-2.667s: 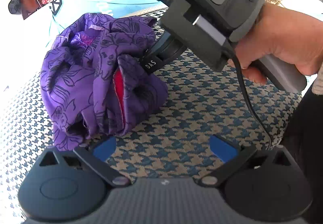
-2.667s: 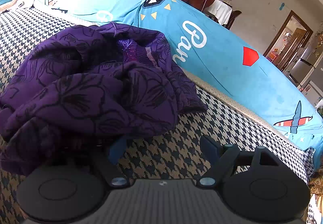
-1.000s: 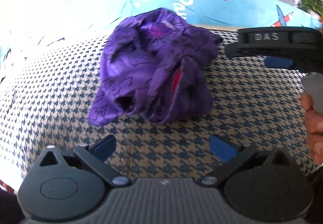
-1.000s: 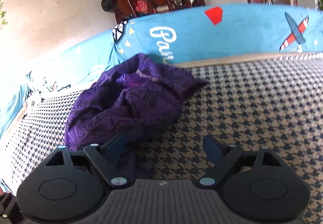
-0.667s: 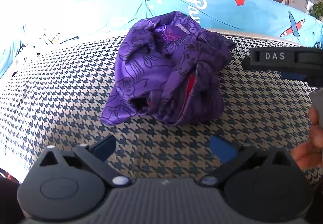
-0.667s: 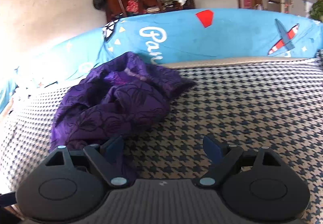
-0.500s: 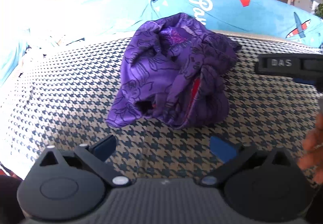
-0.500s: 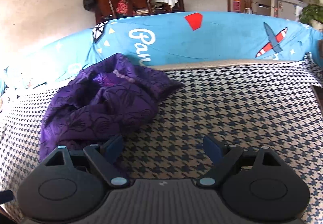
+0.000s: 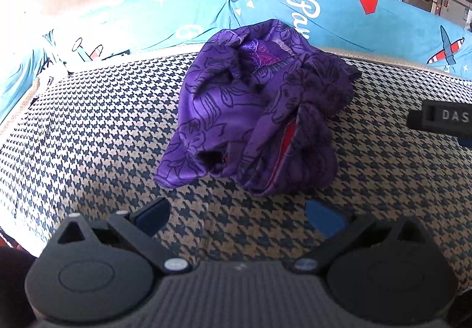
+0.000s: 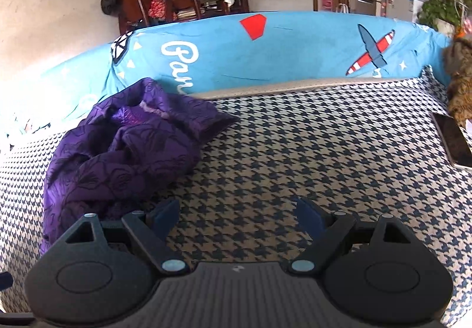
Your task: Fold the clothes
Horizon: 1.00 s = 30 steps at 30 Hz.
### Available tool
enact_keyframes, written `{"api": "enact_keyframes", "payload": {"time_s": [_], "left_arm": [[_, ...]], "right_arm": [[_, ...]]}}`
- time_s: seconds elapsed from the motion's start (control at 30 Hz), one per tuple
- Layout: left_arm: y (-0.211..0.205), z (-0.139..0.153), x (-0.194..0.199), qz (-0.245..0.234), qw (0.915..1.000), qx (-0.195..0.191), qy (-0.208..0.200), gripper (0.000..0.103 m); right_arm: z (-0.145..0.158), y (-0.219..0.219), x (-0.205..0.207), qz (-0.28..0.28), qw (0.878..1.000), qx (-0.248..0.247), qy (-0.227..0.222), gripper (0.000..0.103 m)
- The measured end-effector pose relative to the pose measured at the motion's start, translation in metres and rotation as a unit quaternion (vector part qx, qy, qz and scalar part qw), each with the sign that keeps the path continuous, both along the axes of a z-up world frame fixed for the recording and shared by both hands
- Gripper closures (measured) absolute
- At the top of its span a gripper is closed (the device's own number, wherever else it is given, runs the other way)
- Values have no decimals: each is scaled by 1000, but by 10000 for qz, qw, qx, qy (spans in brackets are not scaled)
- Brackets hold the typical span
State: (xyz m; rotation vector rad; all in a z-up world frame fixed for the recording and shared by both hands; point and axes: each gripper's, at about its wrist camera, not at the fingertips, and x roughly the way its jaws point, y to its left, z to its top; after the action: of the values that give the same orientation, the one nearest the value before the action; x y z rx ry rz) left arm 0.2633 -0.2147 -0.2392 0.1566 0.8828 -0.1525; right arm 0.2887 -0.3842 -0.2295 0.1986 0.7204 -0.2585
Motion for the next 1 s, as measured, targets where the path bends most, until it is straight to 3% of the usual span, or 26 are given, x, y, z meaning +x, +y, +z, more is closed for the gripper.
{"api": "enact_keyframes", "payload": {"time_s": [1.0], "left_arm": [[-20, -1, 6, -51, 9999, -4, -88, 0]], "right_arm": [[11, -27, -16, -432, 9990, 98, -23, 16]]}}
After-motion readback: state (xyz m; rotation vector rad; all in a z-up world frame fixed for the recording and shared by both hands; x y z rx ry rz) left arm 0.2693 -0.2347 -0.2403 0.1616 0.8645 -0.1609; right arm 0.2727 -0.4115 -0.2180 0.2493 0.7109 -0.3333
